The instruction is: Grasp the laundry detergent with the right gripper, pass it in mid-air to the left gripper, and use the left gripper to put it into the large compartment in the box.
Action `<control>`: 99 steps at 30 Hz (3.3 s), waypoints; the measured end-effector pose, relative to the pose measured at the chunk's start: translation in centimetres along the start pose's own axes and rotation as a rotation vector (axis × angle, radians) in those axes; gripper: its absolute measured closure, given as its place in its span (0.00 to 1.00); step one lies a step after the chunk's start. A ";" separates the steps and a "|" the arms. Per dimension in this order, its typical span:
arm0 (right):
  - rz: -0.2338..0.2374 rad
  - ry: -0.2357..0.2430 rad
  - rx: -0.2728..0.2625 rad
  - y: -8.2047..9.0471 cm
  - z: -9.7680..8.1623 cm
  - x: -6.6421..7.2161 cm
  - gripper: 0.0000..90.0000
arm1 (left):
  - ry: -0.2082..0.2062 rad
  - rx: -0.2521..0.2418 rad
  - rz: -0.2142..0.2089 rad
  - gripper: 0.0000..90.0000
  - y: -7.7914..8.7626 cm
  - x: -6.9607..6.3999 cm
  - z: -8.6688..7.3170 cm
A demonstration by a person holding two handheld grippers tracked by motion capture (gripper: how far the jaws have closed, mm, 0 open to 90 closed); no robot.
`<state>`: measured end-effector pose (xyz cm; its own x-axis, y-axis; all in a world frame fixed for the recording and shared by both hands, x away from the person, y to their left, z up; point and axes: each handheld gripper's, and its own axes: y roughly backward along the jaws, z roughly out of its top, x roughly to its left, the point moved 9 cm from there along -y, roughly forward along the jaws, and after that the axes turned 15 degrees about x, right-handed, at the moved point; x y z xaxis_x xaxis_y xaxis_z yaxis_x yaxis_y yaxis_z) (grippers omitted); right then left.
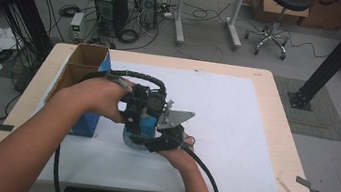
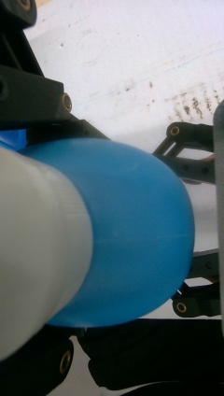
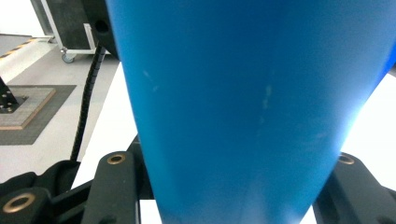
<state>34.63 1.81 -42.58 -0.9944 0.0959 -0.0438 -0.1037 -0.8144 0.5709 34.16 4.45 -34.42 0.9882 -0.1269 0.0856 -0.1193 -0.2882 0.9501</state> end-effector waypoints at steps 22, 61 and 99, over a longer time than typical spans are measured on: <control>-0.113 0.034 -0.002 2.0 0.4 -0.8 0.38 | 0.062 0.015 0.000 0.44 0.8 0.9 -0.7; 0.056 -0.051 0.620 10.4 -3.8 -2.7 0.16 | 0.140 0.046 0.002 0.44 3.7 3.0 -3.8; 0.248 0.008 1.079 16.2 -5.8 -4.0 0.17 | 1.000 0.006 -0.271 0.44 14.0 6.8 -19.1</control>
<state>36.77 -15.09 -37.86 -0.9858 -0.0080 0.1675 0.1654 0.1165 0.9793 41.08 17.63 -14.78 0.6097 0.7884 0.0815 0.1218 -0.1948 0.9733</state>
